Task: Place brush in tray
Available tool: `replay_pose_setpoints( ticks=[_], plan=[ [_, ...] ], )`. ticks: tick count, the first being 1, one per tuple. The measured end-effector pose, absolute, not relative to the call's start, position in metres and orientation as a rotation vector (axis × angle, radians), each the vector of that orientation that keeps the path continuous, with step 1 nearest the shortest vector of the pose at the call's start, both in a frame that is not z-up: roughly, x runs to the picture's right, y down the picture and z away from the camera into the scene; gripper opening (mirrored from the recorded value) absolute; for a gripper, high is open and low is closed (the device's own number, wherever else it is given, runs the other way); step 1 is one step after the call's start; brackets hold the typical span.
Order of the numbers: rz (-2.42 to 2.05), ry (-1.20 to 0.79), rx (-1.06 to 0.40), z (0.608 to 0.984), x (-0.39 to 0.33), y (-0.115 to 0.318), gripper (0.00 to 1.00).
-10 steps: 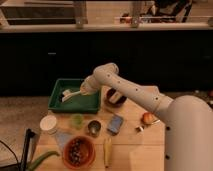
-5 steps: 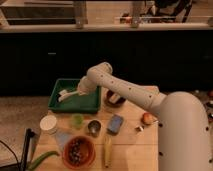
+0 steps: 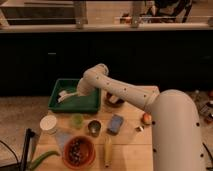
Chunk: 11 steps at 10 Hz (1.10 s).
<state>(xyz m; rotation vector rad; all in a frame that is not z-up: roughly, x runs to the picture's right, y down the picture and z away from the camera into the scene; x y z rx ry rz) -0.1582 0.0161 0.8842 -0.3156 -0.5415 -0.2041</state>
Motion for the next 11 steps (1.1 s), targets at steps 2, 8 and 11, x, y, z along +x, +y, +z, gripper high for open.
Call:
replay_pose_setpoints(
  ticks=[2, 8, 11],
  plan=[
    [-0.198, -0.534, -0.321, 0.891, -0.158, 0.020, 0.00],
    [-0.186, -0.520, -0.351, 0.908, -0.159, 0.033, 0.01],
    [-0.167, -0.514, -0.360, 0.914, -0.159, 0.037, 0.27]
  ],
)
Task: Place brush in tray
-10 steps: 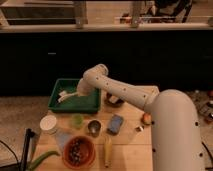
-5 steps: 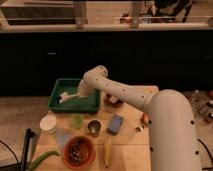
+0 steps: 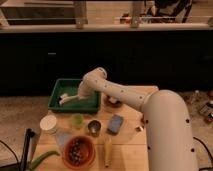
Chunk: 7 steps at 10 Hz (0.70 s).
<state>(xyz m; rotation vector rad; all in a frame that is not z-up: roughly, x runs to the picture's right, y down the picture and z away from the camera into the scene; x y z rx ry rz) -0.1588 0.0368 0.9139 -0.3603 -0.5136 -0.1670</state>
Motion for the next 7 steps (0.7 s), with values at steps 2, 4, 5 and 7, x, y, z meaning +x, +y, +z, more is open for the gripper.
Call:
replay_pose_setpoints(
  ticks=[2, 4, 5, 7],
  plan=[
    [-0.158, -0.502, -0.367, 0.9170, -0.1552, 0.0379, 0.47],
    [-0.153, -0.497, -0.371, 0.9183, -0.1542, 0.0393, 0.67],
    [-0.152, -0.494, -0.371, 0.9188, -0.1539, 0.0400, 0.76],
    [-0.153, -0.494, -0.370, 0.9184, -0.1547, 0.0402, 0.80]
  ],
)
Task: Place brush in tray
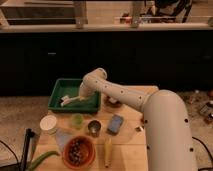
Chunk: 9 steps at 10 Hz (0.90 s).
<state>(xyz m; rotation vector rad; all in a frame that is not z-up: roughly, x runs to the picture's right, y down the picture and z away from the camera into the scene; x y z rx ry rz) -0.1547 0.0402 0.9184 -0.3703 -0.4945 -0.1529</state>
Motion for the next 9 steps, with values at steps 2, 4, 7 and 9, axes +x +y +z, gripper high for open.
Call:
replay_pose_setpoints(
  ticks=[2, 4, 7, 9],
  plan=[
    [-0.152, -0.497, -0.367, 0.917, -0.155, 0.039, 0.80],
    [-0.146, -0.500, -0.360, 0.916, -0.152, 0.037, 0.80],
    [-0.135, -0.504, -0.335, 0.911, -0.143, 0.030, 0.80],
    [-0.118, -0.504, -0.321, 0.908, -0.134, 0.023, 0.80]
  ],
)
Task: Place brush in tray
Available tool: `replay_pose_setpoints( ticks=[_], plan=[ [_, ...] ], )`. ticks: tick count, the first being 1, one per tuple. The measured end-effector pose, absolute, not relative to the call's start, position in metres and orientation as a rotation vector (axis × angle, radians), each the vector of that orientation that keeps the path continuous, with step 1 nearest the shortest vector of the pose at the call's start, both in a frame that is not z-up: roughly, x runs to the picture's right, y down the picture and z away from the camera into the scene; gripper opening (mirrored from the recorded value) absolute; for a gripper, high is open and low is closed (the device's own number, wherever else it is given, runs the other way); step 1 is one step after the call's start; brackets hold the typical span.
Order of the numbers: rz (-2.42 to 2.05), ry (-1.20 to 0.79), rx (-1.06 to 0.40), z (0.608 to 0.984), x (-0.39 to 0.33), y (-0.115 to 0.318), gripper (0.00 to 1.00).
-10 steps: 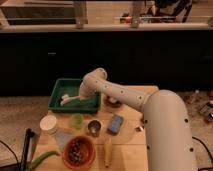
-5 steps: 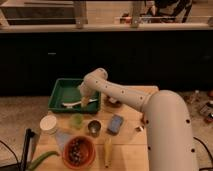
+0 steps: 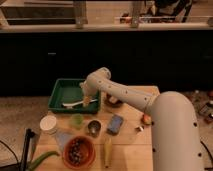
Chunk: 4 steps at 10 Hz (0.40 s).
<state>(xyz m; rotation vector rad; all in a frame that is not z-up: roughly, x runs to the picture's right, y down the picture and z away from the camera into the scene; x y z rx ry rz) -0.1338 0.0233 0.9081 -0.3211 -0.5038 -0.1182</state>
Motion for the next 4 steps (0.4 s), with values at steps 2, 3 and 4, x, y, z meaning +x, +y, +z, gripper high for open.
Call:
replay_pose_setpoints(
  ticks=[2, 3, 4],
  plan=[
    [-0.105, -0.506, -0.310, 0.9052, -0.1241, 0.0166, 0.80],
    [-0.106, -0.512, -0.308, 0.9035, -0.1222, 0.0144, 0.80],
    [-0.108, -0.515, -0.307, 0.9018, -0.1171, 0.0119, 0.80]
  ],
)
